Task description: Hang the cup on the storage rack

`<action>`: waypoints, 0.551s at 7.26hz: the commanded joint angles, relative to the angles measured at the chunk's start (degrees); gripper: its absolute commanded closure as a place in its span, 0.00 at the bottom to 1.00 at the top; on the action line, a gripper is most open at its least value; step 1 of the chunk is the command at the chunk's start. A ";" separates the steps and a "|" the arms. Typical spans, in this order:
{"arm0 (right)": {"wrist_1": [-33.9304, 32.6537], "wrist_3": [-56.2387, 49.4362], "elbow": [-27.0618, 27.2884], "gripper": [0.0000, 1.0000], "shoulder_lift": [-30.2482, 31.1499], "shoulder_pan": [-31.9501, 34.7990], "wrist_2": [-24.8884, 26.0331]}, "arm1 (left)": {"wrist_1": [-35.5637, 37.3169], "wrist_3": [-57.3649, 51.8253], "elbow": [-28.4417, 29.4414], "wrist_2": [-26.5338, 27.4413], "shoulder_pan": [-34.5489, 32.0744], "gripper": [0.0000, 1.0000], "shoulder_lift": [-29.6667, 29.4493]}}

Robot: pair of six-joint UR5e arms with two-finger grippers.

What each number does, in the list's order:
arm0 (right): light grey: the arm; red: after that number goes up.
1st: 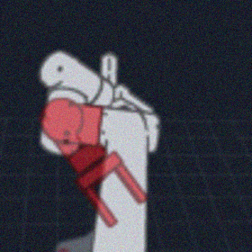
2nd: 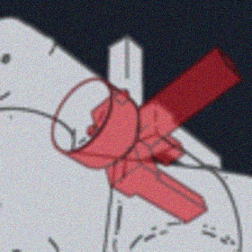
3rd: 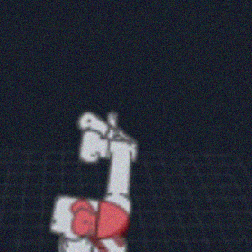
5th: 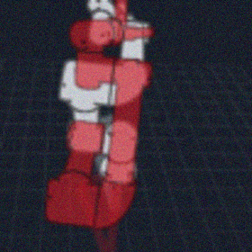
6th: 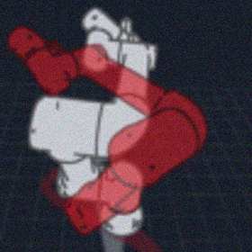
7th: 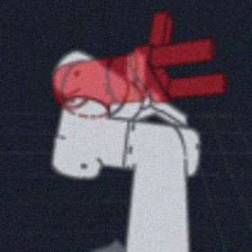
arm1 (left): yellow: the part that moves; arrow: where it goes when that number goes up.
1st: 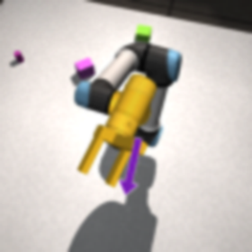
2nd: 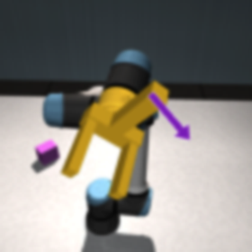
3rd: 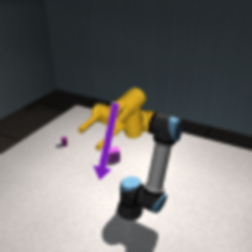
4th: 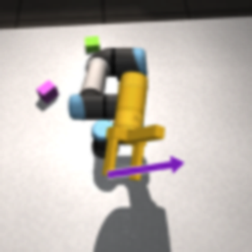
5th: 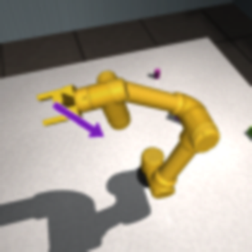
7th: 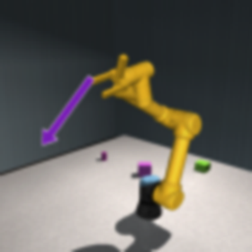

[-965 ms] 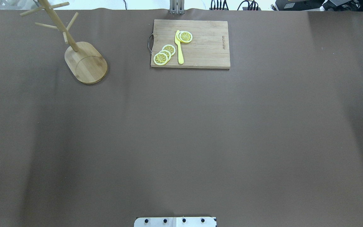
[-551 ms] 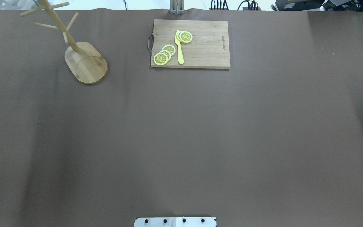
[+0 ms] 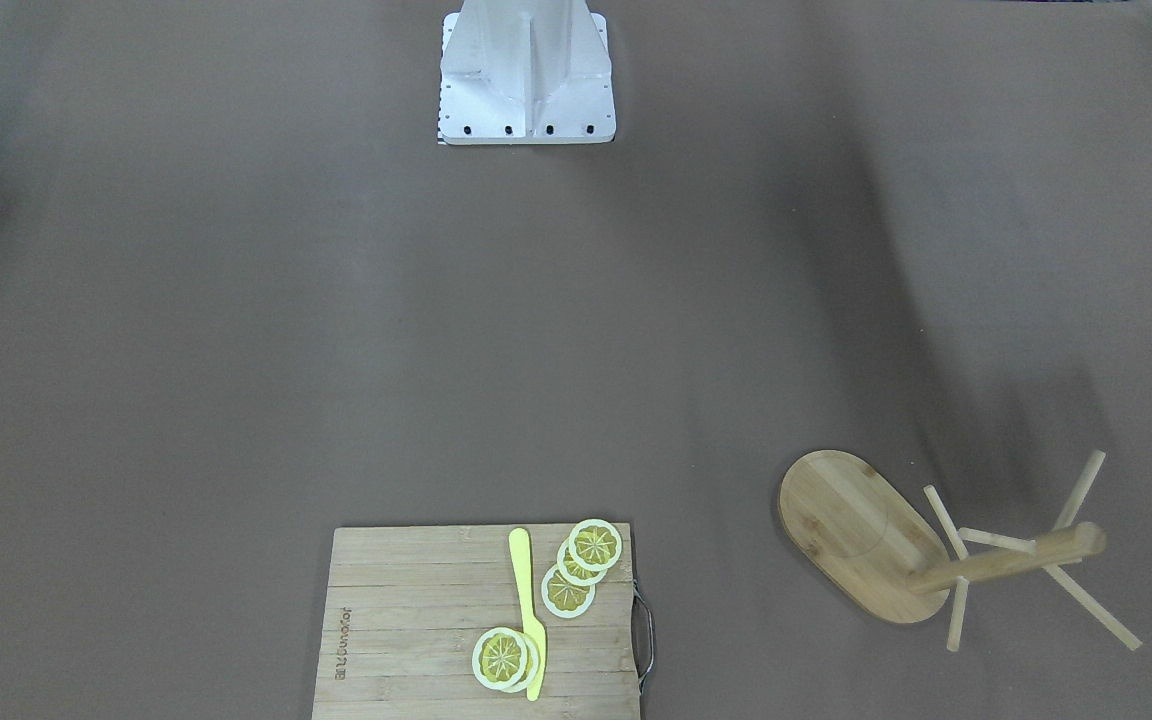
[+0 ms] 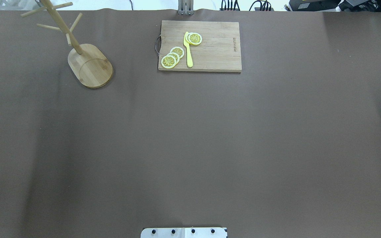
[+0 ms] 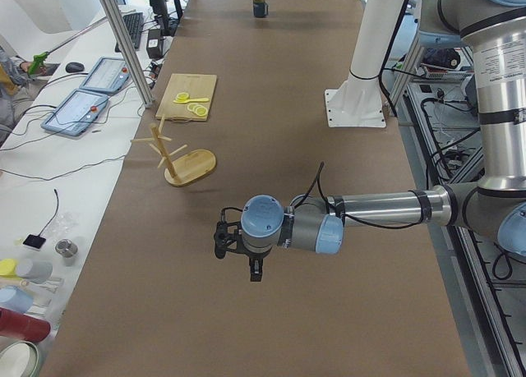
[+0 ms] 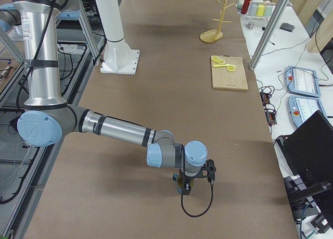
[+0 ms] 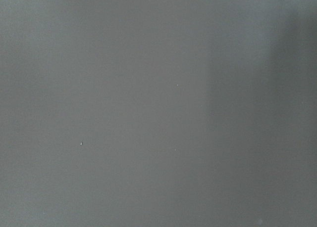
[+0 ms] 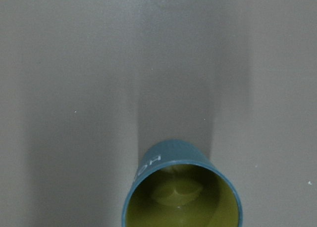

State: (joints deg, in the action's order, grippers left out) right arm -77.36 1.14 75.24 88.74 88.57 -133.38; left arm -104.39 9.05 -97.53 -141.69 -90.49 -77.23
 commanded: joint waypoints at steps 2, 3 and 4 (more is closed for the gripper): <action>0.37 -0.61 -1.23 0.26 -0.41 0.80 2.06 | 0.07 0.00 -0.03 0.01 -0.04 0.02 -0.11; 0.54 -0.70 -1.93 0.36 -0.49 0.90 2.15 | 0.07 0.00 0.06 0.01 -0.04 0.02 -0.20; 0.55 -0.79 -2.28 0.42 -0.49 0.90 2.24 | 0.07 0.00 0.06 0.01 0.05 0.02 -0.20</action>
State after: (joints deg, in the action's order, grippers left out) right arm -76.89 0.51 73.49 88.29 89.36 -131.38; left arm -104.33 9.05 -97.50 -141.68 -90.51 -77.40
